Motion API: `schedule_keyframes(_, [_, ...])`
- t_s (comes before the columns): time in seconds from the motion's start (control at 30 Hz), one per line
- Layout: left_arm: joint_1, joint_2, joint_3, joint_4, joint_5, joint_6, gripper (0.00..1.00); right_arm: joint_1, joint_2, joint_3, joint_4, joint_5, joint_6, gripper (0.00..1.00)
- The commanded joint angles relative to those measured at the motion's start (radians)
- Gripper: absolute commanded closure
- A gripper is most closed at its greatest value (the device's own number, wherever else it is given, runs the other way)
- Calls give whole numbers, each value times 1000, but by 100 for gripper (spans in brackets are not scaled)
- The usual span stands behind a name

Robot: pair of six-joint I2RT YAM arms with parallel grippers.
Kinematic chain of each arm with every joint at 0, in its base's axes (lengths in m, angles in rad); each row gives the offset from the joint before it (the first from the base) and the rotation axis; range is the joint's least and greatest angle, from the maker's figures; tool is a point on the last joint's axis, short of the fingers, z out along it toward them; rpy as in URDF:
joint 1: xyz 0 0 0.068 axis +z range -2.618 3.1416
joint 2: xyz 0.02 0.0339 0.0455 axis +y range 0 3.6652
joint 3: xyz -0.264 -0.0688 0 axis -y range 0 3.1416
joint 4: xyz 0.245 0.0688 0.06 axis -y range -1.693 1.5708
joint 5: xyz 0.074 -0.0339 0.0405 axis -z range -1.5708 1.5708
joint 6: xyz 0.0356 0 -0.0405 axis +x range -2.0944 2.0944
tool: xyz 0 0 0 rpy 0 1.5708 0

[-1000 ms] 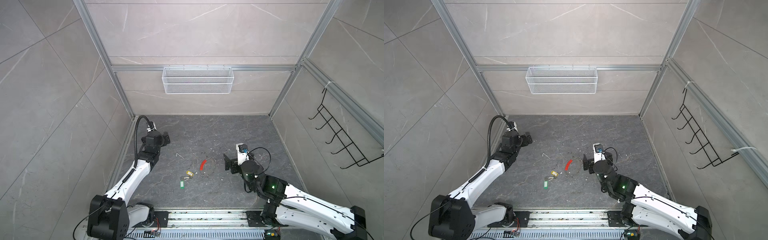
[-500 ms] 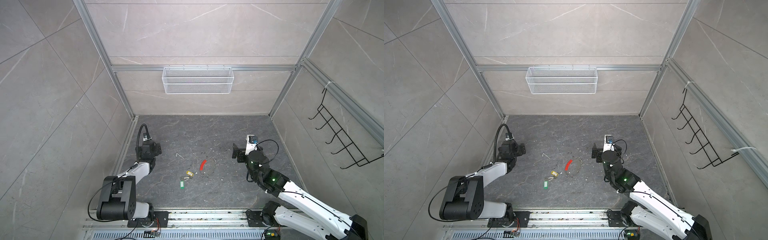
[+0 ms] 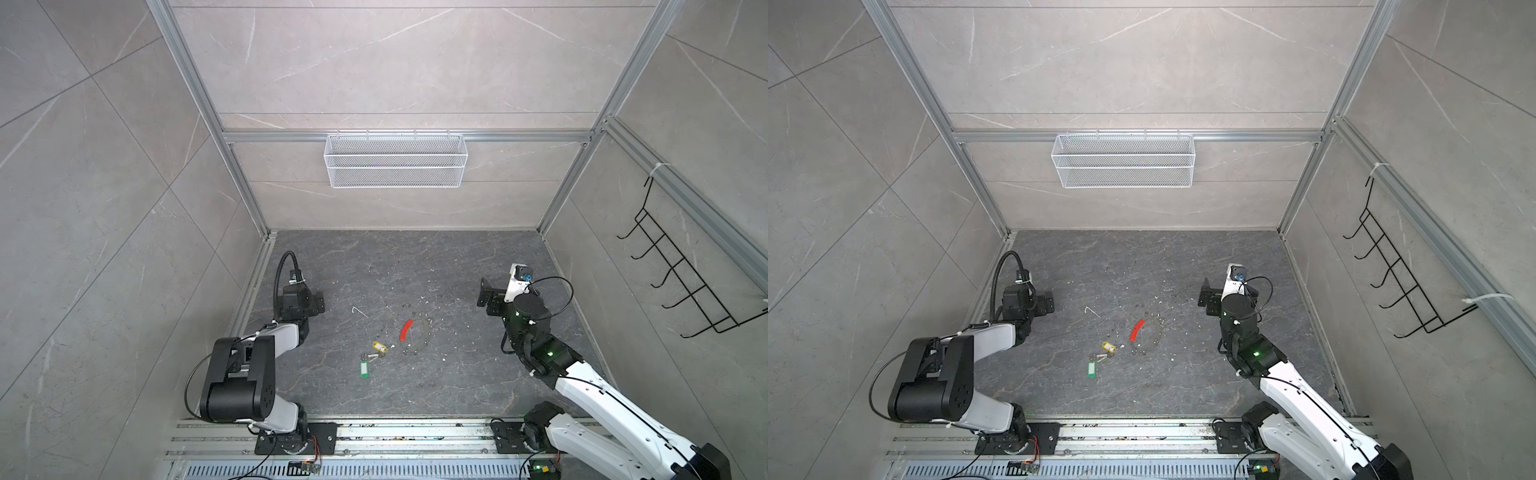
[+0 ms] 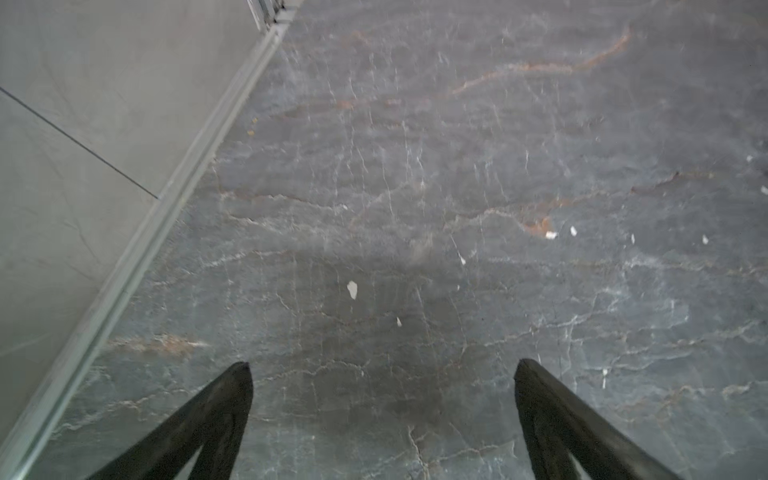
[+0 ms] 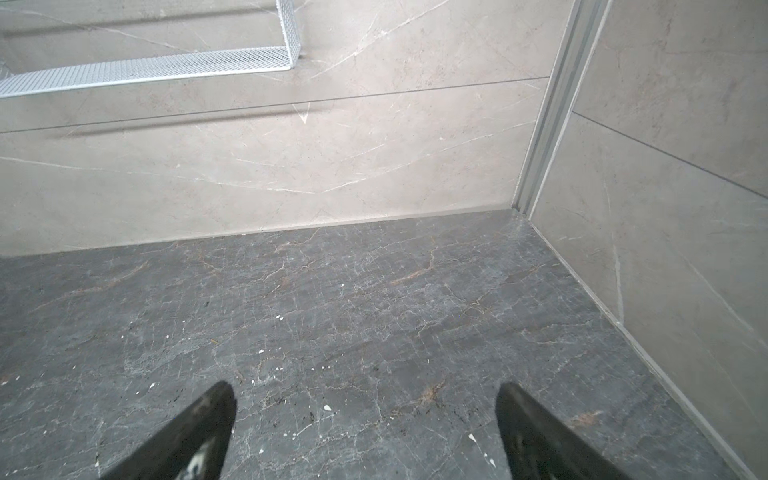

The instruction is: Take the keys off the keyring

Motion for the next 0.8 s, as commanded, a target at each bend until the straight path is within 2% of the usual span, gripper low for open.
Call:
schedule_keyframes(0.0, [44, -14, -1, 80, 104, -5, 0, -86, 32, -45, 113, -113, -20, 0])
schedule_keyframes(0.07, [54, -24, -23, 107, 139, -2, 0, -156, 79, -60, 136, -176, -30, 0])
schedule_keyframes(0.17, [54, -45, -85, 206, 143, -3, 0, -208, 158, -119, 238, -179, -91, 0])
schedule_keyframes(0.23, [65, -28, -201, 422, 169, -1, 0, -231, 207, -152, 292, -191, -122, 0])
schedule_keyframes(0.27, [65, 4, -249, 565, 126, -17, 0, -239, 235, -172, 328, -188, -131, 0])
schedule_keyframes(0.33, [60, -33, -212, 425, 75, -36, 0, -260, 298, -206, 415, -210, -147, 0])
schedule_keyframes(0.37, [58, -14, -223, 484, 68, -33, 0, -270, 332, -217, 462, -224, -153, 0])
schedule_keyframes(0.43, [53, -31, -211, 429, 59, -33, 0, -281, 396, -240, 563, -237, -166, 1])
schedule_keyframes(0.53, [47, -30, -214, 434, 44, -27, 0, -307, 483, -257, 688, -255, -162, 0])
schedule_keyframes(0.73, [46, -30, -214, 436, 46, -24, 0, -321, 669, -231, 831, -316, -176, 1])
schedule_keyframes(0.77, [47, -27, -214, 440, 45, -24, 0, -321, 646, -215, 750, -318, -170, 1])
